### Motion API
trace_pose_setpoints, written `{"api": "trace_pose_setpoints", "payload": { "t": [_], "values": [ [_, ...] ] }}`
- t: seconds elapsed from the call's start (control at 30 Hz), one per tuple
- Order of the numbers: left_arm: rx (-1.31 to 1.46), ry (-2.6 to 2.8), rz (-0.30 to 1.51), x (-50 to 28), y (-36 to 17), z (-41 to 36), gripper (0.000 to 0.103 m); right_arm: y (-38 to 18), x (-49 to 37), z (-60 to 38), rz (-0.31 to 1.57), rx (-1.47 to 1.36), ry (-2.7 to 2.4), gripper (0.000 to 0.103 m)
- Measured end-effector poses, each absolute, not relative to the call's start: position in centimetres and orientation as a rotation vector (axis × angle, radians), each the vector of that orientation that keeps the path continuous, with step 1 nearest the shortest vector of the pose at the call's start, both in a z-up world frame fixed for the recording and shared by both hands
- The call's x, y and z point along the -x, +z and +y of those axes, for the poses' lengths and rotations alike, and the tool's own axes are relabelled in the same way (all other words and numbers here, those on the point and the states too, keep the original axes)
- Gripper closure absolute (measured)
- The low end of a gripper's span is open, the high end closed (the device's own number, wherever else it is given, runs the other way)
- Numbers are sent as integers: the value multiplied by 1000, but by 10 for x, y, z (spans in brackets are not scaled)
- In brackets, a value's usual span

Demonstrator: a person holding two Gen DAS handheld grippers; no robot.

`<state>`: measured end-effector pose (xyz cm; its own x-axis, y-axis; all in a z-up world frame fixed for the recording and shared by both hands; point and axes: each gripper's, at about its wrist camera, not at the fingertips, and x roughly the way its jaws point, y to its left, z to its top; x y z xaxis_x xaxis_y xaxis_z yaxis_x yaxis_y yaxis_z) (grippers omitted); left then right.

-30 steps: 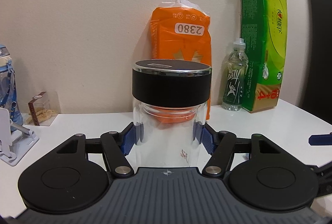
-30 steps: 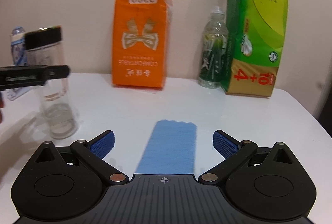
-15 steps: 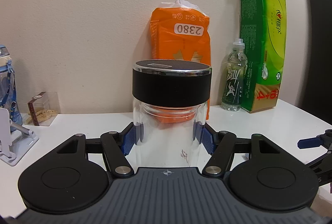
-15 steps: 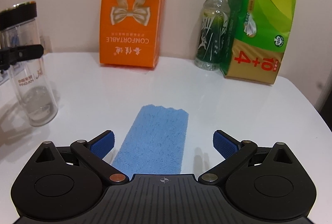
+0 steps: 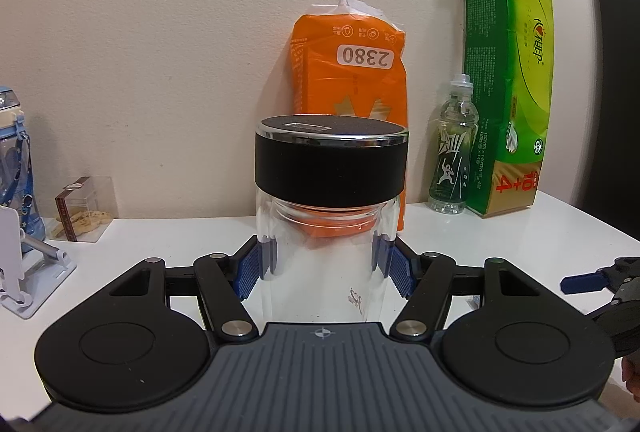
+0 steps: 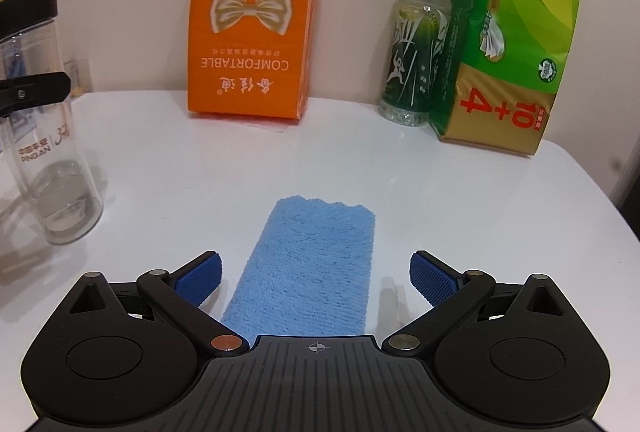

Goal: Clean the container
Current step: 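Hold the bottle with the left gripper while the right gripper approaches the blue cloth, then close the right gripper on the blue cloth and pinch it up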

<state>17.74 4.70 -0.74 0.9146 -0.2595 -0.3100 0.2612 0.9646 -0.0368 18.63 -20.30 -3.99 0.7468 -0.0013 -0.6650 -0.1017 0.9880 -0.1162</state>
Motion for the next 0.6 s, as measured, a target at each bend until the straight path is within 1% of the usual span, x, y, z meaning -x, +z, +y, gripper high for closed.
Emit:
{"api": "trace_pose_setpoints", "payload": {
  "t": [0.17, 0.27, 0.33, 0.4, 0.53, 0.6],
  "values": [
    [-5, -264, 318, -177, -8, 46, 24, -48, -193, -203, 756, 140, 59, 11],
    [-3, -254, 317, -173, -9, 42, 24, -50, -195, -204, 761, 132, 57, 18],
    [-1, -243, 319, -171, -8, 38, 24, -50, -195, -204, 758, 128, 52, 25],
    [-1, -242, 319, -171, -8, 38, 24, -49, -196, -205, 759, 125, 50, 36],
    [-1, -243, 318, -171, -8, 38, 24, -50, -196, -205, 758, 120, 50, 44],
    [0, -243, 318, -172, -8, 38, 24, -50, -196, -205, 758, 116, 51, 51]
  ]
}}
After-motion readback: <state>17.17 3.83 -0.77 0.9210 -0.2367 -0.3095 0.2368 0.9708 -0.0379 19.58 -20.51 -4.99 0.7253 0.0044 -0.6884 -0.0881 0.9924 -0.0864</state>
